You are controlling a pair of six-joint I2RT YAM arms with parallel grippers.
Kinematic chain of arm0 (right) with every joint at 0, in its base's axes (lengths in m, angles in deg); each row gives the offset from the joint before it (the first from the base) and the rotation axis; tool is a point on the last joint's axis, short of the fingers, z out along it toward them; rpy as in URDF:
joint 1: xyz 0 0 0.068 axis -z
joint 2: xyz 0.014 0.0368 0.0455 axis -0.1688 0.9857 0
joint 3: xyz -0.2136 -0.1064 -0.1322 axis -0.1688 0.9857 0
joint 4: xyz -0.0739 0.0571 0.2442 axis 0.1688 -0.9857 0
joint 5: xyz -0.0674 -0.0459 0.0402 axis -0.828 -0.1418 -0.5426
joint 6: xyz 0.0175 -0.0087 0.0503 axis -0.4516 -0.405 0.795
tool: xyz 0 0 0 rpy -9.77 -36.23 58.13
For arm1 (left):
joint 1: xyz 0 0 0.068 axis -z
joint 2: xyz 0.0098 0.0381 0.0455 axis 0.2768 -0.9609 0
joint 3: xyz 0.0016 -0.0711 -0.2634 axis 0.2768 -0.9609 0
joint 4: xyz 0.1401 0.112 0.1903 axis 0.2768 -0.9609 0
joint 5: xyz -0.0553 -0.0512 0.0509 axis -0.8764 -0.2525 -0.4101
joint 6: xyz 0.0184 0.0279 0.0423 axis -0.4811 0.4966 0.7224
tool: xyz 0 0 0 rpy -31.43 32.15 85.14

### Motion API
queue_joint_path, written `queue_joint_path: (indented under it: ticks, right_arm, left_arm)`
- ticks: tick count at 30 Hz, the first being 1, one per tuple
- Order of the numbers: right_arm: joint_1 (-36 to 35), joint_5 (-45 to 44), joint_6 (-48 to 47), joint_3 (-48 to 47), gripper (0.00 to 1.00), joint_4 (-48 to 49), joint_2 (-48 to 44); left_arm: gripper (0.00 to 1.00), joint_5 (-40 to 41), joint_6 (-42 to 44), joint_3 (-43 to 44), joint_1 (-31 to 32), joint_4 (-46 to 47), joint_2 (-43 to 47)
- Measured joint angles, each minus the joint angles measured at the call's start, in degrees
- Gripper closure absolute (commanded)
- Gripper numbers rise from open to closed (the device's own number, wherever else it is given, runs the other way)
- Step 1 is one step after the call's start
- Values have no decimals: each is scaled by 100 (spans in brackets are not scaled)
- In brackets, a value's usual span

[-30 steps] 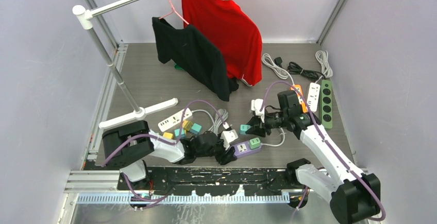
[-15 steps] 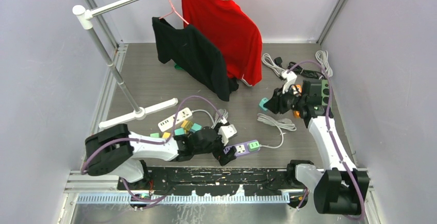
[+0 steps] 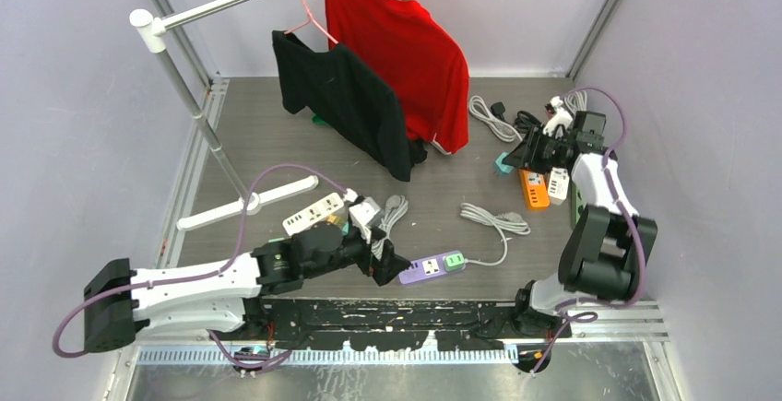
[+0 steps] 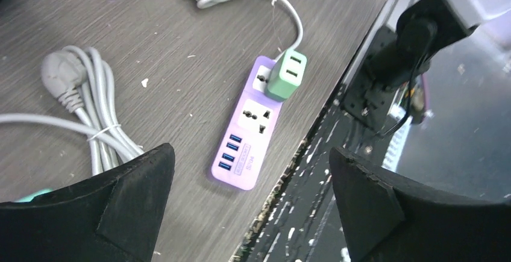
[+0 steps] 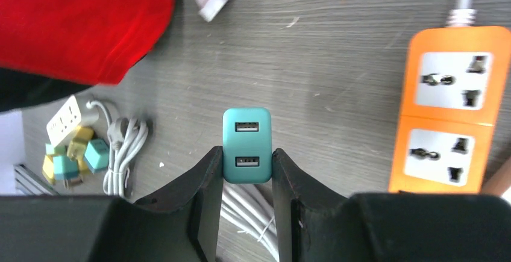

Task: Pull the plug off the socket
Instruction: Place the plug at the center of the board.

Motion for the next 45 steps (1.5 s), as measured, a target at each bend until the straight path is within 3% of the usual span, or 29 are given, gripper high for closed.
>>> queue_joint_path:
  ticks: [9, 12, 16, 19, 27, 32, 39, 45]
  right_arm:
    - [428, -44, 212, -588, 83, -262, 1491]
    - [426, -85, 238, -590, 75, -280, 1694]
    - [422, -144, 212, -640, 53, -352, 1893]
    - [422, -245, 155, -660, 46, -382, 1965]
    - [422, -446, -72, -684, 42, -584, 1786]
    - [479, -372, -380, -564, 42, -673, 1078]
    - [562, 649, -1123, 96, 44, -1021, -295]
    - [560, 1869, -2396, 280, 45, -1773, -645]
  left_arm:
    - [0, 907, -1279, -590, -7, -120, 1259]
    - [0, 1023, -1530, -686, -7, -122, 1394]
    - [0, 1062, -1703, -686, -7, -111, 1357]
    - [0, 1049, -1775, -682, -7, -92, 1193]
    - [0, 826, -1790, -531, -7, -70, 704]
    - [1, 699, -1790, -407, -7, 22, 621]
    - [4, 461, -1742, -55, -11, 55, 358]
    - [7, 221, -1521, 431, -11, 37, -166]
